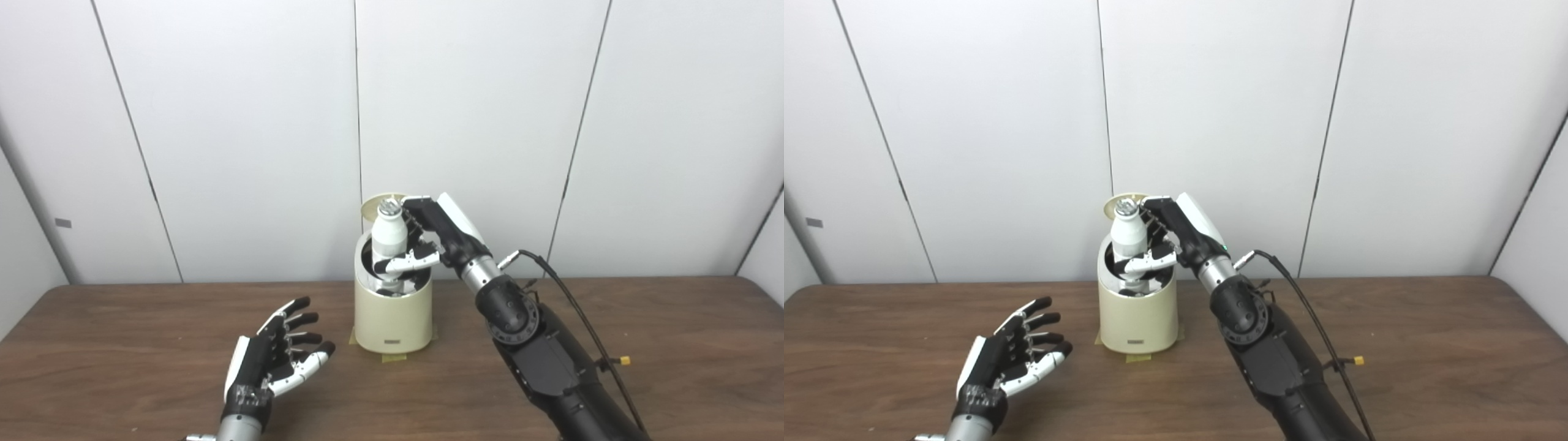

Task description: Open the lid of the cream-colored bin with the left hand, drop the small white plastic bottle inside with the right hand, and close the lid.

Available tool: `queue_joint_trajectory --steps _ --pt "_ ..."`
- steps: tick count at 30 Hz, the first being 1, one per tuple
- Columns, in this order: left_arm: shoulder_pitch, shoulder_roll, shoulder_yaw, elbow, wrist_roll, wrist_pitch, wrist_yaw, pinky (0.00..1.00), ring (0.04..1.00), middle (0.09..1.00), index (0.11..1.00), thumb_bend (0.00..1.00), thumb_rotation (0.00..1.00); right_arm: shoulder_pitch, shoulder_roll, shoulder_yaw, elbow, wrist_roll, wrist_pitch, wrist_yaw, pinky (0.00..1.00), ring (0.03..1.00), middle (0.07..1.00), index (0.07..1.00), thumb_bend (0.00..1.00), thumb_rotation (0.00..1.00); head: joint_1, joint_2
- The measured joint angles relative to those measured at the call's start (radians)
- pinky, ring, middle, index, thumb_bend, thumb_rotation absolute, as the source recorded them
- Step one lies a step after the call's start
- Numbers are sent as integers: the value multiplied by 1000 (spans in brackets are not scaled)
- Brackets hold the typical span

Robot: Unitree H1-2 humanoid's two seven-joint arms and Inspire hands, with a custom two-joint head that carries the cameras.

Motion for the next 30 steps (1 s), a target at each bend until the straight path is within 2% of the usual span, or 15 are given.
queue_joint_trajectory --steps 9,17,22,26,30 --pt "0 1 2 0 5 0 -1 526 662 779 862 586 49 0 -8 1 0 -1 -1 24 430 571 749 707 834 0 -6 3" --pt "0 0 1 0 5 0 -2 533 663 780 863 588 44 5 -10 -3 -12 4 2 41 427 544 732 692 827 0 -8 6" --pt "0 0 1 0 5 0 -3 536 659 775 860 588 50 65 -15 -30 -135 43 3 73 394 465 662 651 826 0 -5 6" --pt "-1 0 0 0 6 0 -4 529 654 773 857 585 60 130 -21 -76 -267 77 4 82 308 393 593 607 831 0 -3 11" --pt "-1 1 1 -1 6 0 -5 525 653 773 854 587 54 192 -24 -135 -370 123 -4 64 281 364 544 570 818 0 -5 12"
